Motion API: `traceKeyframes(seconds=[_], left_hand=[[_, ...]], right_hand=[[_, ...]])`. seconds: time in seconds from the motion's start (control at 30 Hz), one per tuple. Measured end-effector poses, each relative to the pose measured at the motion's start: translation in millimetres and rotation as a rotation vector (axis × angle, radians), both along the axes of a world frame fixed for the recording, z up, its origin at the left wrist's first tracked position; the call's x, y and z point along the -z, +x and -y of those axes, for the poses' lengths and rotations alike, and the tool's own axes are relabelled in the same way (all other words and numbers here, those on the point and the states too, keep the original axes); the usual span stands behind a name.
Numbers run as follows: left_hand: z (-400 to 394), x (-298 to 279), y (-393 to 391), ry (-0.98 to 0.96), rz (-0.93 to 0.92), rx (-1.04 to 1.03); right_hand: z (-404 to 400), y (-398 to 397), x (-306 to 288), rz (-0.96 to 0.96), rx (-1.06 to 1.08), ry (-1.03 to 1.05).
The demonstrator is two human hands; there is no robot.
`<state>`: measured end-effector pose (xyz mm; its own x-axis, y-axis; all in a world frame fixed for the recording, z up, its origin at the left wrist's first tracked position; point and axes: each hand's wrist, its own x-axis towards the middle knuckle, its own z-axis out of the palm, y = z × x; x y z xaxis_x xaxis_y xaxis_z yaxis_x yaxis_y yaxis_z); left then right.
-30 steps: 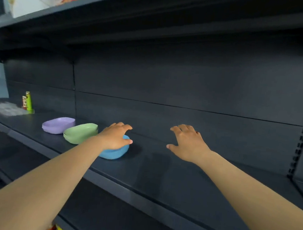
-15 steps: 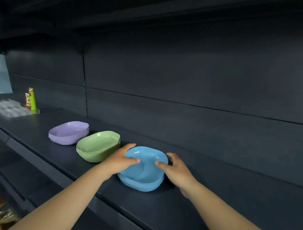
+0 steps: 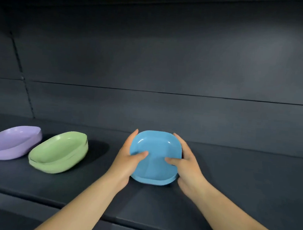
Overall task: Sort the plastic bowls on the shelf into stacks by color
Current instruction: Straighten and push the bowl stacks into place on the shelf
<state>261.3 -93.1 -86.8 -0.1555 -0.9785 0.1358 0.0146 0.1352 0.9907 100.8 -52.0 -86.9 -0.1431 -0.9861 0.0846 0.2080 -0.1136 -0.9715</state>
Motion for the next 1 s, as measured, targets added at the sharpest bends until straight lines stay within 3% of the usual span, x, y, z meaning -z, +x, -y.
traceKeyframes(seconds=[0.4,0.77,1.0], left_hand=[[-57.3,-25.5,-234.9,-0.041,-0.008,0.273],[-140.6,-27.2,-528.3,-0.010,-0.002,0.247],[-173.6,-17.6,-649.5,0.086,-0.013,0.180]], right_hand=[[-88.4,-220.6,-17.2,-0.017,0.261,-0.087],[-168.2,-510.4,-21.4,-0.054,0.344,-0.047],[-186.1,-634.6,-18.6,-0.099,0.322,0.047]])
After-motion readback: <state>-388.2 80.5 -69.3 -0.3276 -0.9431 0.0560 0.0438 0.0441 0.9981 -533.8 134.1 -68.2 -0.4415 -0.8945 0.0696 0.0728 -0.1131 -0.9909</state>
